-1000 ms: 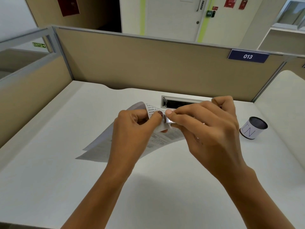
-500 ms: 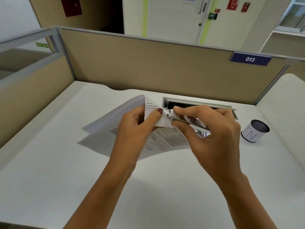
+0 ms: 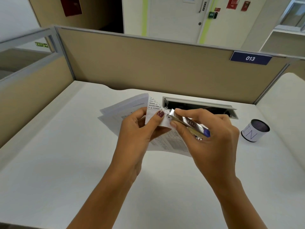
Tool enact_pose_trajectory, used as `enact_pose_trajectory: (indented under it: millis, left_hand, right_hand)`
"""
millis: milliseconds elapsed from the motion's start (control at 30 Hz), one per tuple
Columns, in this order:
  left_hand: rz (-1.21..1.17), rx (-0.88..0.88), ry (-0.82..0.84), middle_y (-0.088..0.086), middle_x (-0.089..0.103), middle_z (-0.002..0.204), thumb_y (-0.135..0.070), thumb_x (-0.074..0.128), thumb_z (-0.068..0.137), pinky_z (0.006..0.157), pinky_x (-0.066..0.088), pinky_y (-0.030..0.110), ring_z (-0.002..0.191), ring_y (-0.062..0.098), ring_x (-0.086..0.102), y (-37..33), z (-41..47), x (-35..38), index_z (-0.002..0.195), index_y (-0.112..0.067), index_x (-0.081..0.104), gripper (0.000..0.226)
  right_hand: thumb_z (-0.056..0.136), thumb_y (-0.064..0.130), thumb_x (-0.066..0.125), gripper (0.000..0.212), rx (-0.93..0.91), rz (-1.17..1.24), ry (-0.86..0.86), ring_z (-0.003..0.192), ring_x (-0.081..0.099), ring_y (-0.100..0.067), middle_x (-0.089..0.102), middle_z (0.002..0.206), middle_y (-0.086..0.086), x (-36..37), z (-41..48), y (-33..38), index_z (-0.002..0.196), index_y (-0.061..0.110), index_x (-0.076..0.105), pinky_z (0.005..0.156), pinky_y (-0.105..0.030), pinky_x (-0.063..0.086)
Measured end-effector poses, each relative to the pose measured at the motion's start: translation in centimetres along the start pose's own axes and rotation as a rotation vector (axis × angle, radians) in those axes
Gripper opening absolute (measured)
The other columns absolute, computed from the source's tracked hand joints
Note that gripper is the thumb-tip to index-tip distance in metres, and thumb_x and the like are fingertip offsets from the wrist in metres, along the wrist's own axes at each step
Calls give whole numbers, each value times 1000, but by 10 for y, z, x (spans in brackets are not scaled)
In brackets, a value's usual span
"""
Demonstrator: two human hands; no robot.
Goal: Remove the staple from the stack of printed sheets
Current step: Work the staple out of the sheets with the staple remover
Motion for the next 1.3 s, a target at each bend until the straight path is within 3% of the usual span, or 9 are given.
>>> enact_pose_trajectory:
  millis: [233, 400, 500, 633, 733, 867, 1033, 1167, 1300]
  left_hand:
    - [-203, -140, 45, -10, 73, 95, -30, 67, 71, 74, 60, 30, 86, 17, 73, 18, 0, 8, 74, -36, 75, 10]
    - [-253, -155, 6, -1, 65, 119, -32, 68, 63, 81, 59, 37, 92, 22, 71, 19, -2, 6, 90, -28, 73, 27]
    - [-236, -145, 4, -11, 74, 99, -32, 69, 64, 82, 58, 37, 85, 18, 73, 19, 0, 4, 71, -35, 77, 11]
    - [-195, -104, 13, -30, 70, 74, -30, 69, 69, 80, 59, 35, 79, 13, 73, 14, 1, 4, 65, -41, 76, 13]
    - [-177, -97, -28, -29, 71, 79, -33, 70, 65, 83, 59, 38, 81, 15, 73, 12, 1, 2, 75, -32, 77, 12]
    - [-145, -73, -45, -38, 65, 71, -27, 70, 75, 81, 59, 38, 77, 14, 73, 9, 1, 0, 68, -35, 75, 12]
    - [-130, -62, -54, -38, 65, 72, -37, 69, 64, 83, 59, 40, 77, 12, 72, 8, -2, 1, 65, -39, 74, 5]
    - [-173, -35, -44, -38, 65, 75, -36, 69, 65, 77, 60, 33, 80, 4, 71, 5, -2, 3, 62, -47, 73, 12]
    - [-216, -71, -58, -31, 69, 77, -36, 70, 60, 78, 60, 38, 81, 10, 72, 12, -1, 3, 65, -42, 74, 9]
  right_hand:
    - [78, 30, 75, 26, 13, 44, -10, 89, 55, -3, 75, 94, 2, 5, -4, -4, 98, 15, 74, 73, -28, 46]
    - [76, 29, 77, 27, 32, 69, 2, 83, 64, -9, 75, 94, 1, 6, -6, -8, 98, 14, 74, 74, -40, 54]
    - [77, 29, 76, 27, 48, 91, 9, 83, 67, -15, 75, 95, 2, 5, -7, -11, 99, 14, 74, 72, -43, 56]
    - [79, 32, 73, 27, 75, 126, 22, 87, 68, -14, 74, 98, 4, 5, -6, -14, 99, 15, 74, 74, -44, 56]
    - [79, 34, 73, 27, 98, 153, 35, 87, 69, -14, 74, 97, 5, 7, -3, -17, 98, 15, 75, 75, -43, 56]
    - [79, 34, 73, 26, 115, 184, 26, 87, 69, -10, 71, 97, 11, 7, -2, -19, 97, 16, 75, 75, -41, 57]
    - [79, 34, 73, 27, 136, 228, 18, 89, 69, -9, 70, 97, 14, 9, -1, -19, 99, 16, 74, 76, -38, 58]
    - [79, 31, 75, 28, 143, 262, 25, 89, 69, -9, 74, 96, 7, 10, 1, -20, 100, 13, 74, 76, -31, 59]
    - [78, 34, 71, 27, 206, 320, 24, 90, 70, -8, 73, 97, 11, 11, 3, -27, 99, 17, 74, 72, -21, 58]
Point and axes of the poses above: each hand's wrist, its own z-axis towards the middle knuckle, its own x-axis out of the palm, y = z × x, the point moved 10 cm from there along z, towards the middle knuckle
